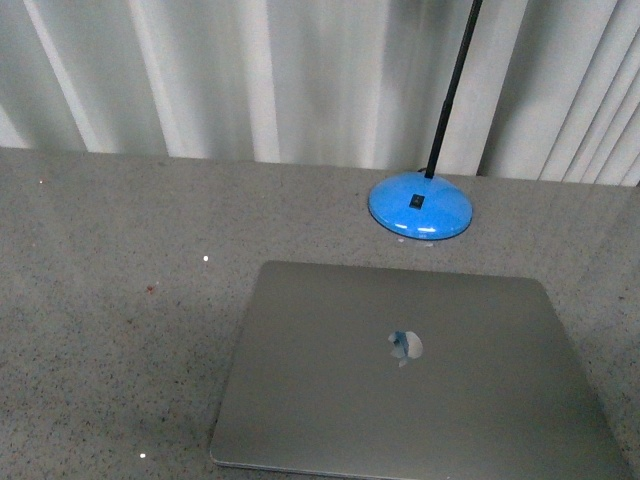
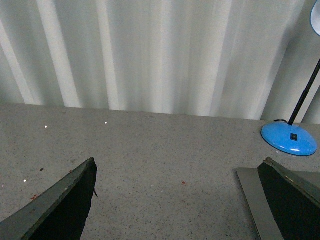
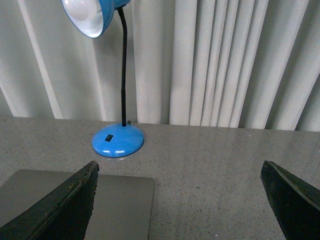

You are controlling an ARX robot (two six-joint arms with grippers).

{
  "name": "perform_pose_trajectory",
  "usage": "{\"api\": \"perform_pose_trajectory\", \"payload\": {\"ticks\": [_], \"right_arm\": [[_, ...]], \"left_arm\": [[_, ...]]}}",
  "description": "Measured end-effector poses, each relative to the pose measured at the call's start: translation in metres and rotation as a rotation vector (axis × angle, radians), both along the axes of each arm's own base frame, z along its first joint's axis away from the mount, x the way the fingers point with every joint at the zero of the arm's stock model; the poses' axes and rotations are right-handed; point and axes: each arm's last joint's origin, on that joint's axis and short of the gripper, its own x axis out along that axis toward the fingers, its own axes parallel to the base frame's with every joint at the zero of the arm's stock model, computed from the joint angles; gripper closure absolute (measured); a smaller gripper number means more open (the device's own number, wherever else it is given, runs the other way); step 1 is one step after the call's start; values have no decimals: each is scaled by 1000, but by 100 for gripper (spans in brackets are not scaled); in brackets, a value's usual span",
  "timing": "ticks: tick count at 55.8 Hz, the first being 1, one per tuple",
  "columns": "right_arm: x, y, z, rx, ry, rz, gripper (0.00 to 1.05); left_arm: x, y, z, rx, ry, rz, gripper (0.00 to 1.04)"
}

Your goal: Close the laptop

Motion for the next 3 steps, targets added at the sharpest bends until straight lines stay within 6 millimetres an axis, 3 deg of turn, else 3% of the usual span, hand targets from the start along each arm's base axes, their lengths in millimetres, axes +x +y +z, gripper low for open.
{"api": "perform_pose_trajectory", "payload": {"ticks": [3], "right_arm": [[0, 0, 0, 0, 0, 0, 7]], "left_arm": [[0, 0, 0, 0, 0, 0, 7]]}}
